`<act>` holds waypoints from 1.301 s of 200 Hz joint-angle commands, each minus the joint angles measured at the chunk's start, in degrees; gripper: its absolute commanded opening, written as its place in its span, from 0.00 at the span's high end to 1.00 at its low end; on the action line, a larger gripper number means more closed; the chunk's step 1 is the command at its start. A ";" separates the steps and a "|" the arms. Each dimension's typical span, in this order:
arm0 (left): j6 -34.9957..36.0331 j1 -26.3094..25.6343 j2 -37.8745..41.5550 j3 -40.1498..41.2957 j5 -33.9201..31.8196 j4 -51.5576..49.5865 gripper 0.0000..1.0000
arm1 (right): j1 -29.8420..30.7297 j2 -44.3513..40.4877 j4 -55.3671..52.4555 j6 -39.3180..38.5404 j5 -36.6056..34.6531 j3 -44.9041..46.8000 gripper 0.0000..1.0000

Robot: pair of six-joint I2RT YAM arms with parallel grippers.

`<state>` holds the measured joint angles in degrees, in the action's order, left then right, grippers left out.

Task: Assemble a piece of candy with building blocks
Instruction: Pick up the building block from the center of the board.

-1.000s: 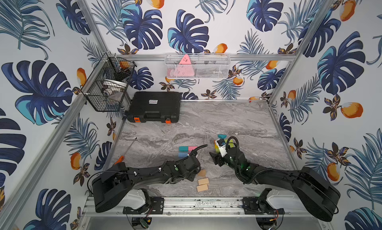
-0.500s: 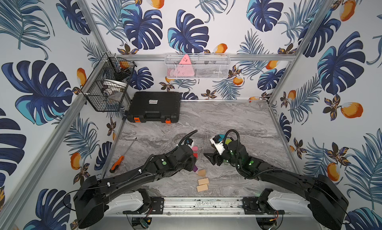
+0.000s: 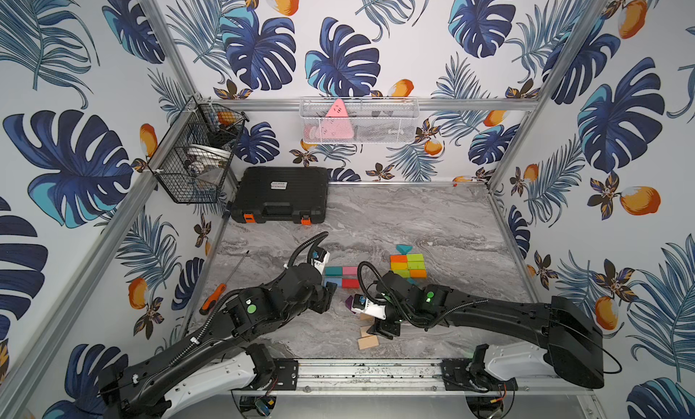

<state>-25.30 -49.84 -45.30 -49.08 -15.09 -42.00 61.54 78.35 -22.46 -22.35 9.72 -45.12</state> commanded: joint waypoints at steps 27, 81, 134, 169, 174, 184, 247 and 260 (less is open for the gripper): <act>1.66 0.09 5.37 0.73 1.27 -1.67 0.36 | 1.73 1.84 -8.79 -4.18 -2.92 -0.88 0.39; 2.43 -0.01 7.85 1.87 2.84 0.06 0.35 | 2.18 5.78 -10.47 -5.84 -5.45 -1.20 0.41; 2.59 0.10 8.33 2.04 2.26 0.12 0.34 | 2.55 8.84 -5.71 -7.04 -6.76 -0.19 0.40; 2.71 0.03 8.60 2.28 2.22 0.38 0.33 | 2.75 10.94 -1.94 -7.69 -7.48 0.68 0.37; 2.71 0.02 8.57 2.32 2.26 0.42 0.33 | 2.76 11.18 -1.21 -7.71 -7.30 0.90 0.37; 2.80 0.04 8.24 2.32 2.17 0.43 0.33 | 2.80 11.59 -0.59 -7.81 -6.10 1.01 0.37; 2.95 0.10 7.99 2.29 1.49 0.49 0.33 | 5.20 14.76 0.47 -7.88 -4.45 0.11 0.37; 2.89 0.06 8.03 2.32 1.38 0.39 0.33 | 5.22 14.81 0.39 -8.05 -4.21 0.01 0.39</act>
<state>-22.79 -49.84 -37.36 -46.83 -12.80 -42.85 66.52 92.03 -18.90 -29.23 6.61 -45.43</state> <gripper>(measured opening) 0.671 0.631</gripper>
